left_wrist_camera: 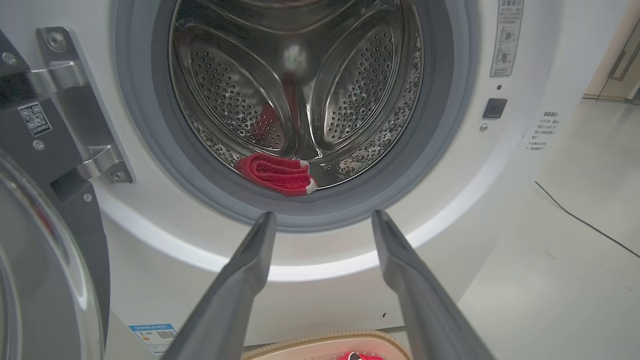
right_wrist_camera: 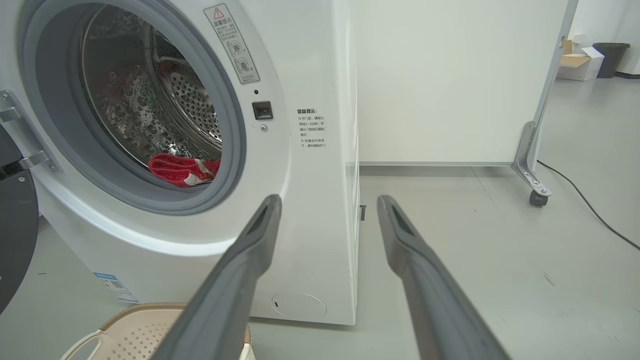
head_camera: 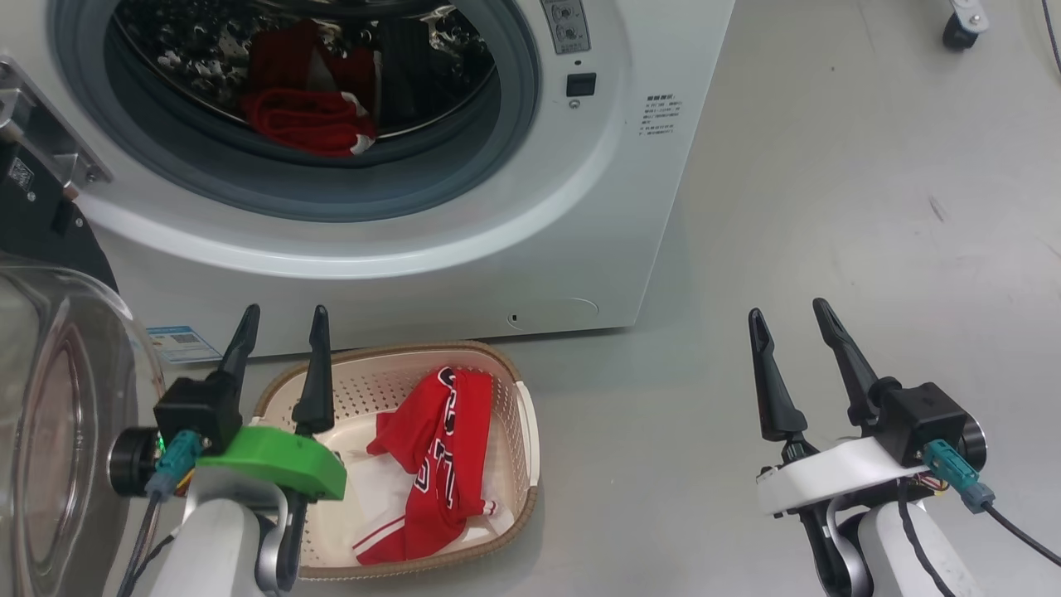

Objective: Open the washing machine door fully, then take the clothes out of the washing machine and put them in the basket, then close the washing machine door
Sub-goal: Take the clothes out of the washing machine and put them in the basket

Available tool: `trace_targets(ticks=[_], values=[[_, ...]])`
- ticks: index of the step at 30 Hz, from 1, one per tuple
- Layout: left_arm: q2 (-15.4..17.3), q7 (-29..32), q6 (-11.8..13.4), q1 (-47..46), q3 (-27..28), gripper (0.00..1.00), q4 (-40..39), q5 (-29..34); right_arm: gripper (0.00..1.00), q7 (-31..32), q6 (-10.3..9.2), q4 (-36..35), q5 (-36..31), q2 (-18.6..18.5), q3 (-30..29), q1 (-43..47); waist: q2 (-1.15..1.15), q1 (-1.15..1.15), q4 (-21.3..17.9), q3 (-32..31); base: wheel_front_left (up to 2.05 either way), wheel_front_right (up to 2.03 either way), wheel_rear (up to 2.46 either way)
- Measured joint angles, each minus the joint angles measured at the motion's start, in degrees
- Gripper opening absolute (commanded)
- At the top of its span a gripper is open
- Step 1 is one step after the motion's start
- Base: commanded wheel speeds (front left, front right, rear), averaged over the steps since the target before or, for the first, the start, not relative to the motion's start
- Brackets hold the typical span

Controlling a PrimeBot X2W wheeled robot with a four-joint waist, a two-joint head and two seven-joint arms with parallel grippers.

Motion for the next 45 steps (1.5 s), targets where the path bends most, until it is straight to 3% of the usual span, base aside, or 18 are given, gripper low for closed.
trace_targets(ticks=[26, 45], values=[[0.1, 0.0, 2.1, 13.8, -1.4, 1.00, -8.4, 2.4, 1.00, 0.0, -0.60, 0.3, 0.7, 0.2, -0.4, 8.3, 0.00, 0.00, 2.6, -8.1, 0.00, 0.00, 0.00], [0.3, 0.0, 2.6, 18.2, -2.0, 1.00, -11.6, 2.5, 1.00, 0.0, -0.75, 0.5, 0.7, 0.2, 0.1, 9.2, 0.00, 0.00, 3.3, -9.6, 0.00, 0.00, 0.00]])
